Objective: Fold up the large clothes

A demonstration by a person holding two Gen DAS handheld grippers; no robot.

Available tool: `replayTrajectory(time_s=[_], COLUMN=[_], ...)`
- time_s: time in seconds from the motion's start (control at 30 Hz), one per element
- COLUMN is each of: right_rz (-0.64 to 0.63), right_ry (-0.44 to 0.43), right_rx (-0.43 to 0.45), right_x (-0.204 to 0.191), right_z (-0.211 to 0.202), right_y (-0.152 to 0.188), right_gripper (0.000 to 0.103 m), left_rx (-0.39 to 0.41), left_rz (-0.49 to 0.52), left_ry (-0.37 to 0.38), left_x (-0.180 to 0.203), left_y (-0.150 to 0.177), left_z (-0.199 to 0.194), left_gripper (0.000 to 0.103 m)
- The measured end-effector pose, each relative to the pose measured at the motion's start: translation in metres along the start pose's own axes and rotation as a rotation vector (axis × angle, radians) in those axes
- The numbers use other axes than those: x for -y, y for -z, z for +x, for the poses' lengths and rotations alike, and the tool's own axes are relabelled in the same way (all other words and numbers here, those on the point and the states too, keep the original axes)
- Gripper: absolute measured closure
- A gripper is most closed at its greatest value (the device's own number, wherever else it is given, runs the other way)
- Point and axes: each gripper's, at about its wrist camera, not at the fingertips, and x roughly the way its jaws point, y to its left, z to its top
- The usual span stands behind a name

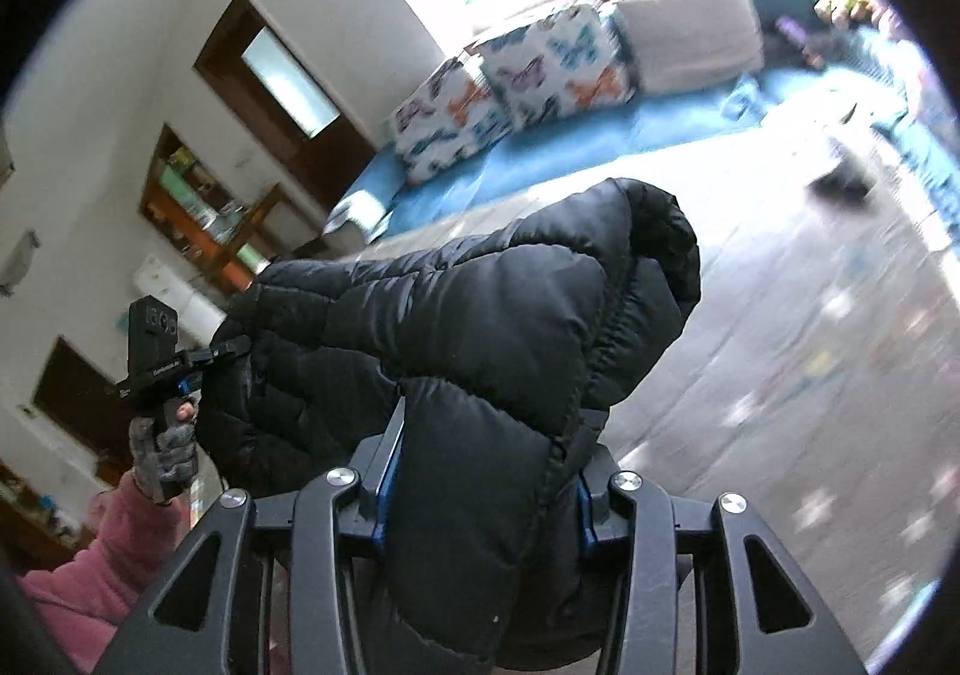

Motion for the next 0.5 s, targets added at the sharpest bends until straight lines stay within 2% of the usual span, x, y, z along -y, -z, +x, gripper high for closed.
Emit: replayTrajectory(time_s=[0.17, 0.2, 0.27, 0.33, 0.37, 0.5], right_rz=[0.002, 0.02, 0.062, 0.113, 0.12, 0.139], right_ry=[0.104, 0.11, 0.145, 0.174, 0.216, 0.269], right_rx=[0.045, 0.041, 0.015, -0.043, -0.079, -0.123], right_x=[0.041, 0.051, 0.071, 0.094, 0.105, 0.131], right_z=[-0.004, -0.001, 0.01, 0.029, 0.042, 0.068], right_y=[-0.028, -0.029, -0.027, -0.022, -0.015, 0.0], right_gripper=[0.056, 0.055, 0.051, 0.047, 0.044, 0.029], left_rx=[-0.031, -0.041, -0.074, -0.107, -0.116, -0.147], left_rz=[0.039, 0.033, 0.033, 0.023, 0.029, 0.012], left_ry=[0.044, 0.045, 0.025, -0.015, -0.041, -0.083], left_x=[0.042, 0.04, 0.044, 0.042, 0.041, 0.028], left_y=[-0.046, -0.052, -0.059, -0.06, -0.059, -0.053], left_z=[0.088, 0.105, 0.136, 0.162, 0.173, 0.198], left_gripper=[0.054, 0.054, 0.054, 0.053, 0.052, 0.037])
